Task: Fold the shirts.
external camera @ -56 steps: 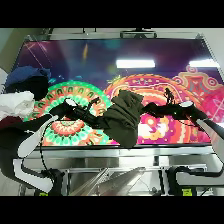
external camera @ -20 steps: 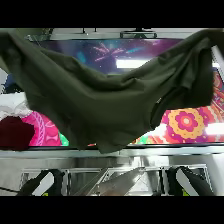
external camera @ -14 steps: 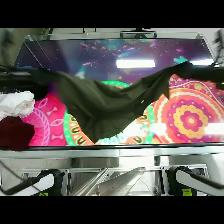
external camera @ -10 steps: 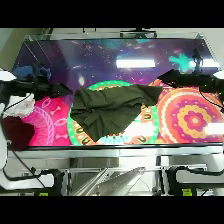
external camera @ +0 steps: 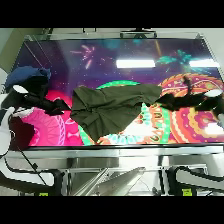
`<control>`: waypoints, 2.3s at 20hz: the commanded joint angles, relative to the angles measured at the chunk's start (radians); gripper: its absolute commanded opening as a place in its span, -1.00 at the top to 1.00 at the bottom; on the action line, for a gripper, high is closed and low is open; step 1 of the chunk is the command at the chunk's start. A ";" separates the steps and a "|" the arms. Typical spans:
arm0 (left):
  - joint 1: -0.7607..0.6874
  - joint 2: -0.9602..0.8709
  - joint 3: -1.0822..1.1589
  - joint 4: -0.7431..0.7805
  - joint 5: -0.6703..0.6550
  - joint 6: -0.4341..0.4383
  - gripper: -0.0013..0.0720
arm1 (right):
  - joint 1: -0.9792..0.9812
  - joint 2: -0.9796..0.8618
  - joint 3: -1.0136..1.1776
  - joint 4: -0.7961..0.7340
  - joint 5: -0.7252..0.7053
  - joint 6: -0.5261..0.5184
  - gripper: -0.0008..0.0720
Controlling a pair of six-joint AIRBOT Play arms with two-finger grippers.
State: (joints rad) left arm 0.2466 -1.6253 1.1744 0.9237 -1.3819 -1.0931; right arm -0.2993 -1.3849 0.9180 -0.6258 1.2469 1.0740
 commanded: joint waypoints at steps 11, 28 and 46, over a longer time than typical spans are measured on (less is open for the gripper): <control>-0.138 -0.116 0.092 -0.002 0.166 0.019 -0.96 | 0.583 -0.119 -0.240 0.307 -0.405 0.055 -0.30; -0.136 -0.129 0.124 0.000 0.167 0.030 -0.96 | 0.308 -0.321 0.673 0.440 -0.628 -0.233 0.91; -0.288 0.046 -0.215 -0.064 0.003 -0.093 -0.96 | -0.004 -0.493 1.019 -0.264 0.099 0.213 -0.25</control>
State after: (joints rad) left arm 0.0429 -1.6581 1.0969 0.8787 -1.4162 -1.1461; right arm -0.2600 -1.9255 1.9335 -0.5625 1.1206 1.1599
